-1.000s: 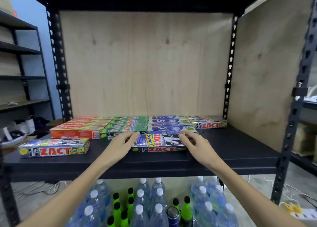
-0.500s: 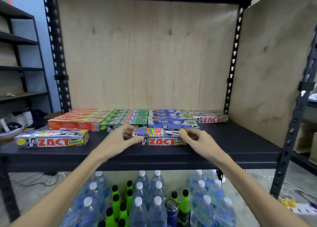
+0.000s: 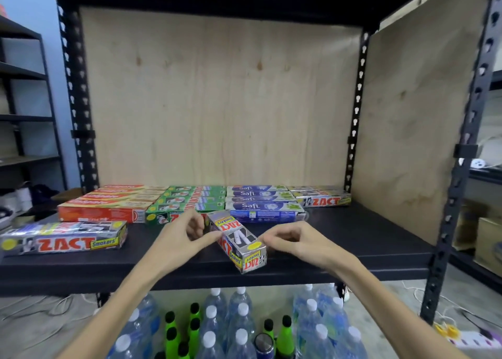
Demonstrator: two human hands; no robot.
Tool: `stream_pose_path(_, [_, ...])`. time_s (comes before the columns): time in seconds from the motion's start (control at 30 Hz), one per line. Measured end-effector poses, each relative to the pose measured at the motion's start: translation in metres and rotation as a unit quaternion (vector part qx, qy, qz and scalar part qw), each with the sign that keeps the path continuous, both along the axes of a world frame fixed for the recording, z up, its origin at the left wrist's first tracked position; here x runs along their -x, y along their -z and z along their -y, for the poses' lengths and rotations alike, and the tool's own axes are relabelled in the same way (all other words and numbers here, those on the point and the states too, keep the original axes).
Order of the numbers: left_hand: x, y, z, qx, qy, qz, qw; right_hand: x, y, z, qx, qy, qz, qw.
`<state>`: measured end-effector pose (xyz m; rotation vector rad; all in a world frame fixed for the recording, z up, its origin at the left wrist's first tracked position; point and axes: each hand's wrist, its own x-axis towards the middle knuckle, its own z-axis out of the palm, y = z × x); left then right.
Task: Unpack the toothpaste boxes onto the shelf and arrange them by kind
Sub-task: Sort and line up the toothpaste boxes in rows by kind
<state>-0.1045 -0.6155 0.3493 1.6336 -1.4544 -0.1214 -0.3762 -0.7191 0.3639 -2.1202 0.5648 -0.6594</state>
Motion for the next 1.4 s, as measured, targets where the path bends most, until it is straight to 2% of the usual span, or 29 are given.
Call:
stream_pose_path(0.17, [0.014, -0.009, -0.013, -0.029, 0.107, -0.011, 0.994, -0.016, 0.001, 0.007, 0.029, 0.004, -0.033, 0.999])
stream_pose_path(0.33, [0.004, -0.007, -0.015, -0.073, 0.143, -0.023, 0.987, -0.033, 0.011, 0.011, 0.028, 0.085, -0.027, 0.996])
stream_pose_path(0.5, [0.000, -0.007, -0.012, -0.095, 0.181, -0.040, 0.978, -0.036, 0.010, 0.008, 0.054, 0.127, -0.094, 0.986])
stream_pose_path(0.7, [-0.004, -0.011, -0.018, -0.144, 0.231, -0.006, 0.962, -0.046, 0.004, -0.004, 0.107, 0.146, -0.144, 0.973])
stream_pose_path(0.9, [0.000, -0.012, -0.023, -0.128, 0.211, 0.039, 0.968, -0.048, 0.002, -0.004, 0.113, 0.141, -0.157, 0.971])
stream_pose_path(1.07, [0.003, -0.012, -0.030, -0.136, 0.225, 0.101, 0.959, -0.048, 0.006, 0.006, 0.103, 0.138, -0.124, 0.977])
stream_pose_path(1.3, [-0.014, -0.030, -0.060, -0.189, 0.241, 0.102, 0.946, -0.057, 0.009, 0.004, 0.151, 0.166, -0.152, 0.963])
stream_pose_path(1.4, [-0.020, -0.029, -0.074, -0.178, 0.214, 0.105, 0.955, -0.056, 0.007, 0.001, 0.159, 0.177, -0.150, 0.960])
